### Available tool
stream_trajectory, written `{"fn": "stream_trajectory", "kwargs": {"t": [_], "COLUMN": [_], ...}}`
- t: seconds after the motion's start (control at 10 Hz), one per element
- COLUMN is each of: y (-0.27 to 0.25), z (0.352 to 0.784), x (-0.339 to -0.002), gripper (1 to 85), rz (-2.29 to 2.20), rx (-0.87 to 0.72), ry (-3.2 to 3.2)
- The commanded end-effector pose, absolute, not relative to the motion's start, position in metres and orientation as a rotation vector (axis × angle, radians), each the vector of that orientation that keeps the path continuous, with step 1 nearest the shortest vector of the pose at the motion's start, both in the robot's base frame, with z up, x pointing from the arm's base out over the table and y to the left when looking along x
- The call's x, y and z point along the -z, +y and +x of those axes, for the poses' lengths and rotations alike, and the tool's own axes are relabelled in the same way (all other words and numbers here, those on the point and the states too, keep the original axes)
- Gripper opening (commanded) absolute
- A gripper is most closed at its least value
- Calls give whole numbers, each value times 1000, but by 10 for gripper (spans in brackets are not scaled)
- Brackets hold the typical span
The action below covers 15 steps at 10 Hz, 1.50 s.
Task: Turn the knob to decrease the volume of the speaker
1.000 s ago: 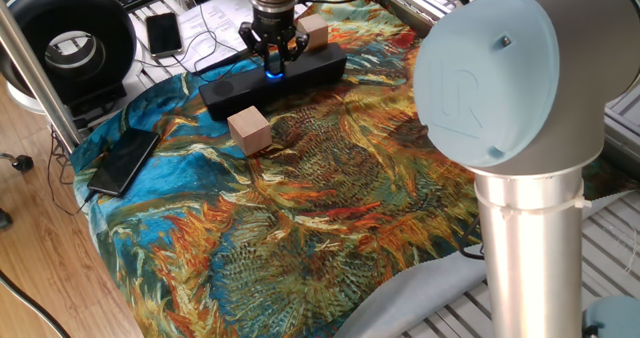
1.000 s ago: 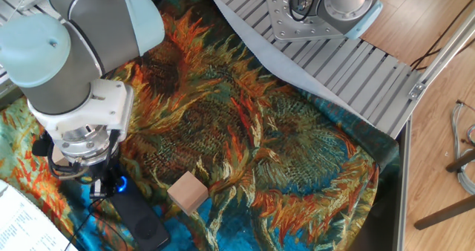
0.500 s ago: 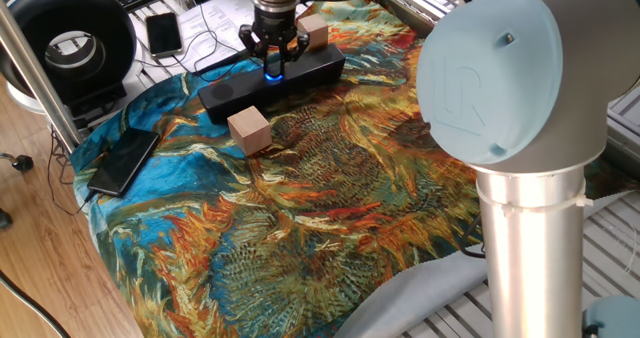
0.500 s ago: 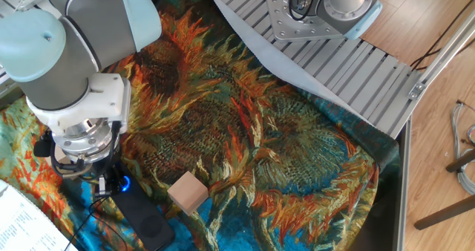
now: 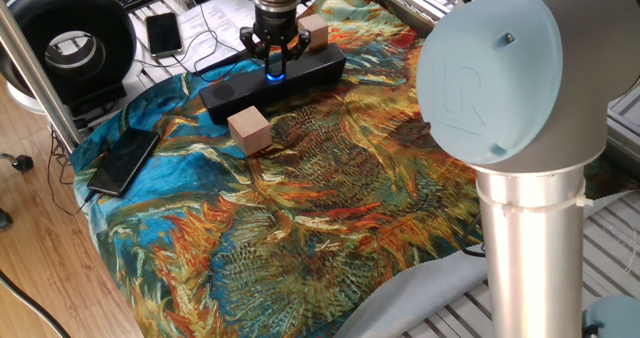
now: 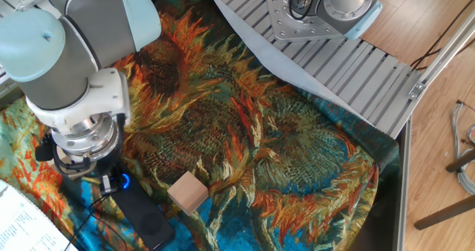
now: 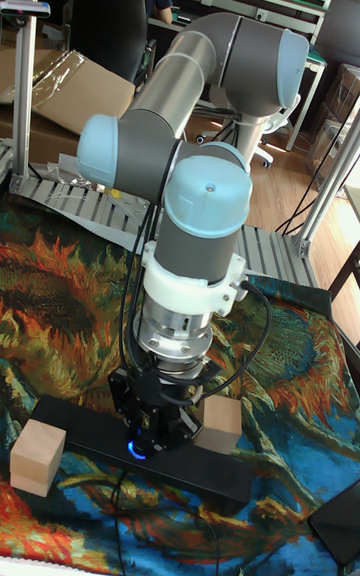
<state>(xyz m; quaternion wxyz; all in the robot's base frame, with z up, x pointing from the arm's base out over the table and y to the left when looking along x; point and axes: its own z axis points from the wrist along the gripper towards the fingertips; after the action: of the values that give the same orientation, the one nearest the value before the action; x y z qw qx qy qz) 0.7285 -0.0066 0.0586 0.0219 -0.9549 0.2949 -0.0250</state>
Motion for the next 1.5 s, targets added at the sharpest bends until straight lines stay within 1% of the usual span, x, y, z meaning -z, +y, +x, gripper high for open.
{"fn": "stream_trajectory", "kwargs": {"t": [0.0, 0.3, 0.4, 0.5, 0.6, 0.8, 0.9, 1.0, 1.1, 1.2, 1.4], "y": [-12, -12, -11, -11, -11, -11, -12, -11, -6, -8, -14], "z": [732, 736, 736, 730, 730, 729, 732, 730, 728, 728, 724], "x": [-60, -60, -60, -60, -60, -61, -65, -68, -72, -78, -89], "gripper": [193, 203, 240, 497, 523, 540, 540, 480, 390, 367, 357], "rz": [-3007, -3013, -3012, -3014, -3007, -2981, -2948, -2905, -2858, -2844, -2793], "rx": [105, 129, 126, 94, 90, 84, 110, 97, 84, 98, 117], "ry": [791, 758, 760, 775, 795, 870, 940, 1036, 1101, 1148, 1276]}}
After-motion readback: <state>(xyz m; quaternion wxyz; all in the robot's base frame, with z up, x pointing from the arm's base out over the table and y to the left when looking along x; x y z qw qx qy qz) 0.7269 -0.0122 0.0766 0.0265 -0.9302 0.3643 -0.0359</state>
